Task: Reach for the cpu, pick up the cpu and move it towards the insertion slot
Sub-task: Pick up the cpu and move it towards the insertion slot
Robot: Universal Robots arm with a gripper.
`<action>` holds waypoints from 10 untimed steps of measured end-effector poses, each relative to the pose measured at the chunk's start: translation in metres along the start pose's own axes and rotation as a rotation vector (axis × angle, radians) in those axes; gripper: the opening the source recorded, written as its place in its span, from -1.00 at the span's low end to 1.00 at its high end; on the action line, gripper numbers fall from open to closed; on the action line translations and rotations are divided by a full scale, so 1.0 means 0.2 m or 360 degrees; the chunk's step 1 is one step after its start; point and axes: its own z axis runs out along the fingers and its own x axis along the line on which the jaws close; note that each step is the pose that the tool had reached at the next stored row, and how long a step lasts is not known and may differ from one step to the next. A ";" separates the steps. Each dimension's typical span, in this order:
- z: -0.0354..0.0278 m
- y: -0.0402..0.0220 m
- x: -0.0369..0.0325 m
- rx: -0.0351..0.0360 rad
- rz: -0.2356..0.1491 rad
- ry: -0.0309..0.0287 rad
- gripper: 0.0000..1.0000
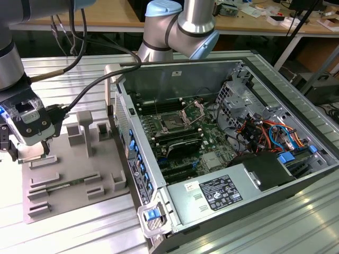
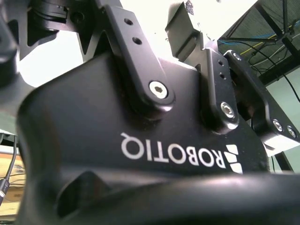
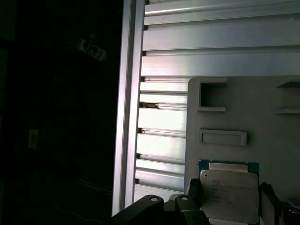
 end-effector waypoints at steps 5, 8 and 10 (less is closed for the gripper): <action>-0.001 0.000 0.000 0.0000 0.0000 -0.00001 0.09; -0.010 0.000 0.000 0.0000 0.0000 -0.00001 0.09; -0.015 0.000 0.000 0.0000 0.0000 -0.00001 0.09</action>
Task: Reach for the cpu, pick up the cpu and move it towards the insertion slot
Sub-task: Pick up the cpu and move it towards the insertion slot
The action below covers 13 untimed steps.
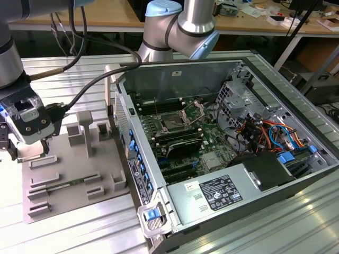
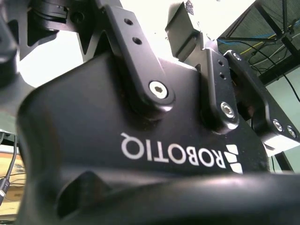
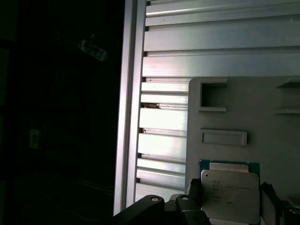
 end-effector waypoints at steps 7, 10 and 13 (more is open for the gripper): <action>-0.014 0.000 0.000 0.0000 0.0000 0.00000 0.09; -0.019 0.000 0.000 0.0000 0.0000 0.00003 0.09; -0.022 0.000 0.000 0.0000 0.0000 0.00000 0.09</action>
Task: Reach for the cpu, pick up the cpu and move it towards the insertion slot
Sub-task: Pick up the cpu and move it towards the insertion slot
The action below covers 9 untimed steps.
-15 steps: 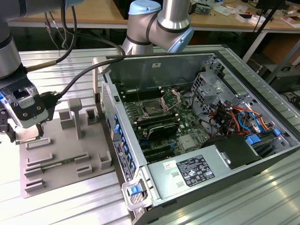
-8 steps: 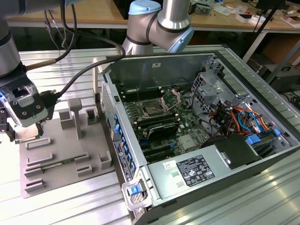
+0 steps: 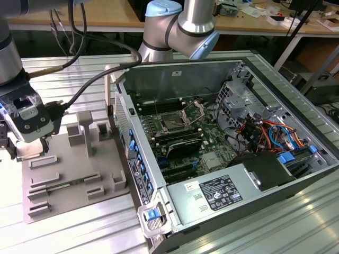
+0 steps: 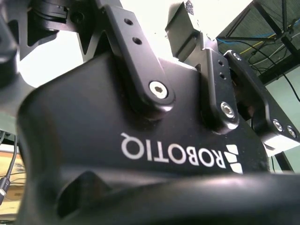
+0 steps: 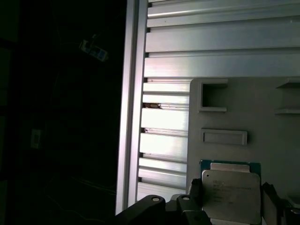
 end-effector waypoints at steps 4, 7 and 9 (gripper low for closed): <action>-0.004 0.000 0.000 0.0000 0.0000 -0.00001 0.09; -0.007 0.000 0.000 0.0000 0.0000 0.00002 0.09; -0.009 0.000 0.000 0.0000 0.0000 0.00000 0.09</action>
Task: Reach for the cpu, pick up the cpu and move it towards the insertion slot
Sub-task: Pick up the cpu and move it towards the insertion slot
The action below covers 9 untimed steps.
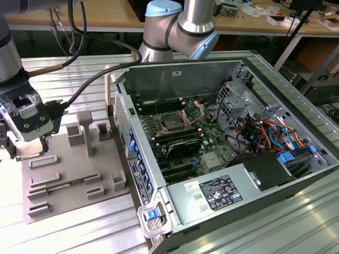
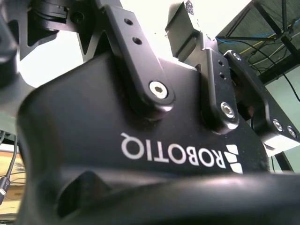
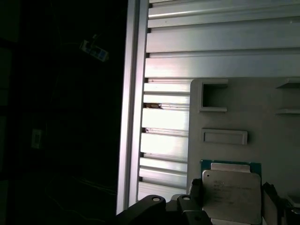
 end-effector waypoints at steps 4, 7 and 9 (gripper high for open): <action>-0.004 0.000 0.000 0.0000 0.0000 0.00001 0.09; -0.007 0.000 0.000 0.0000 0.0000 0.00001 0.09; -0.009 0.000 0.000 0.0000 0.0000 -0.00001 0.09</action>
